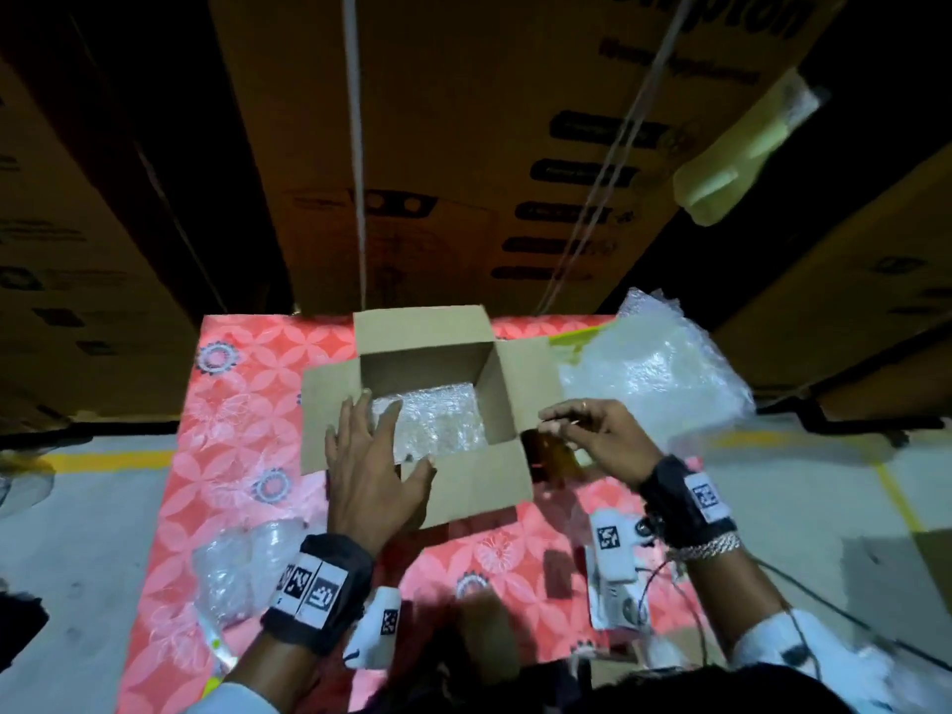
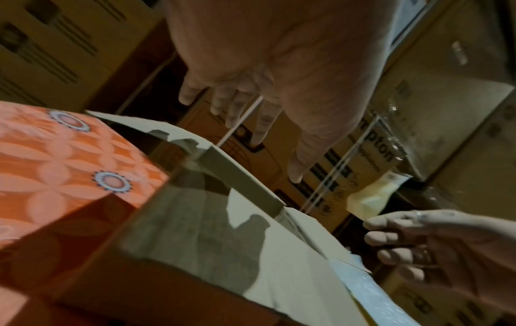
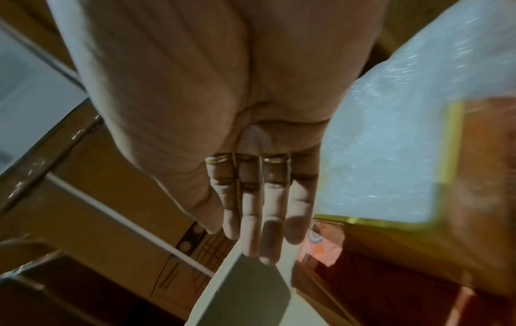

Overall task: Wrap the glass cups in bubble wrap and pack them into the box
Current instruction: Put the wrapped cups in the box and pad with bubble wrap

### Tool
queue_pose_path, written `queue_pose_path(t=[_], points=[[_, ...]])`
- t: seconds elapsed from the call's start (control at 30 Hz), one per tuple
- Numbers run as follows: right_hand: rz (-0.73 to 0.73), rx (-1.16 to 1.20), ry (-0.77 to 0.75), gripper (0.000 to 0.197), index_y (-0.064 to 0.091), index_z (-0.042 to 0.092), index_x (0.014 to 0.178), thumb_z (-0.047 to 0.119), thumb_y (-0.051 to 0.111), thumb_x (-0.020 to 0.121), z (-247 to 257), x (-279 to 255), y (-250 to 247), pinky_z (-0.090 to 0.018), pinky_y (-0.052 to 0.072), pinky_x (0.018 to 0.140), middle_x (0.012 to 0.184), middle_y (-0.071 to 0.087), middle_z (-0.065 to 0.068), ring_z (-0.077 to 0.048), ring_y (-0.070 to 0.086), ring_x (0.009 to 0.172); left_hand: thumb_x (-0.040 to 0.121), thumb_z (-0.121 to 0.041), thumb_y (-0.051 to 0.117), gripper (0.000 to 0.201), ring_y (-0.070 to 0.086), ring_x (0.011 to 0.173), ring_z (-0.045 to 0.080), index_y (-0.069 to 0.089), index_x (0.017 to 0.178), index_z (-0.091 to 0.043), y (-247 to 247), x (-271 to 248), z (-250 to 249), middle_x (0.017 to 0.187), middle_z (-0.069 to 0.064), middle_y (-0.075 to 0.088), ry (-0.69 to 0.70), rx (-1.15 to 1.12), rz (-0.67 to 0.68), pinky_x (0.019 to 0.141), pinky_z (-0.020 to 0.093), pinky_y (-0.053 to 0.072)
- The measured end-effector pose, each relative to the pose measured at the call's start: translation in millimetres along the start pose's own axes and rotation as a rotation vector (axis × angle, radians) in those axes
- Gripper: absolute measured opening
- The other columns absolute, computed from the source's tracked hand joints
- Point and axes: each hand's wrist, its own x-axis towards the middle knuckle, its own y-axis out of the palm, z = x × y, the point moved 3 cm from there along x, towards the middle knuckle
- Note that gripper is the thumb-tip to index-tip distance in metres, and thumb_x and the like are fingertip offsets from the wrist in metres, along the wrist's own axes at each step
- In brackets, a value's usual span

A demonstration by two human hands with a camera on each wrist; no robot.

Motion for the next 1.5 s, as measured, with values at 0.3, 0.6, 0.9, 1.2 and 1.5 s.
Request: queue_pose_path(t=[0.3, 0.6, 0.9, 1.2, 1.5], points=[[-0.277, 0.142, -0.072, 0.01, 0.075, 0.0, 0.102, 0.0, 0.068, 0.094, -52, -36, -119, -0.034, 0.059, 0.075, 0.092, 0.077, -0.017, -0.033, 0.074, 0.084, 0.089, -0.033, 0.076, 0.065, 0.033, 0.147, 0.023, 0.048, 0.147, -0.025, 51, 6, -130, 0.163, 0.001, 0.029, 0.313, -0.089, 0.103, 0.117, 0.04, 0.034], [-0.571, 0.11, -0.031, 0.011, 0.074, 0.006, 0.097, 0.007, 0.078, 0.087, -124, 15, -253, -0.029, 0.054, 0.074, 0.094, 0.071, -0.007, -0.02, 0.065, 0.086, 0.088, -0.033, 0.079, 0.066, 0.041, 0.142, 0.029, 0.049, 0.146, -0.023, 115, 19, -222, 0.159, 0.005, 0.033, 0.301, 0.018, 0.142, 0.111, 0.044, 0.041], [-0.459, -0.225, 0.291, 0.045, 0.069, 0.015, 0.113, 0.024, 0.089, 0.074, -198, 106, -292, -0.035, 0.052, 0.09, 0.127, 0.065, -0.01, -0.029, 0.062, 0.112, 0.091, -0.029, 0.076, 0.064, 0.04, 0.143, 0.032, 0.046, 0.147, -0.02, 155, 5, -251, 0.162, 0.006, 0.025, 0.223, 0.081, 0.185, 0.11, 0.041, 0.041], [-0.559, -0.176, 0.147, 0.026, 0.06, 0.019, 0.069, 0.008, 0.082, 0.078, -200, 104, -300, -0.033, 0.052, 0.077, 0.082, 0.069, -0.002, -0.03, 0.068, 0.087, 0.092, -0.033, 0.074, 0.066, 0.04, 0.144, 0.026, 0.041, 0.148, -0.023, 168, 12, -264, 0.162, 0.004, 0.022, 0.145, 0.086, 0.236, 0.111, 0.035, 0.04], [-0.499, -0.189, 0.06, 0.018, 0.067, 0.015, 0.093, 0.012, 0.081, 0.083, -173, 114, -303, -0.029, 0.046, 0.079, 0.094, 0.067, -0.004, -0.025, 0.063, 0.091, 0.094, -0.035, 0.07, 0.065, 0.044, 0.139, 0.03, 0.039, 0.149, -0.021, 191, 54, -298, 0.161, 0.007, 0.023, 0.146, 0.175, 0.305, 0.113, 0.036, 0.039]])
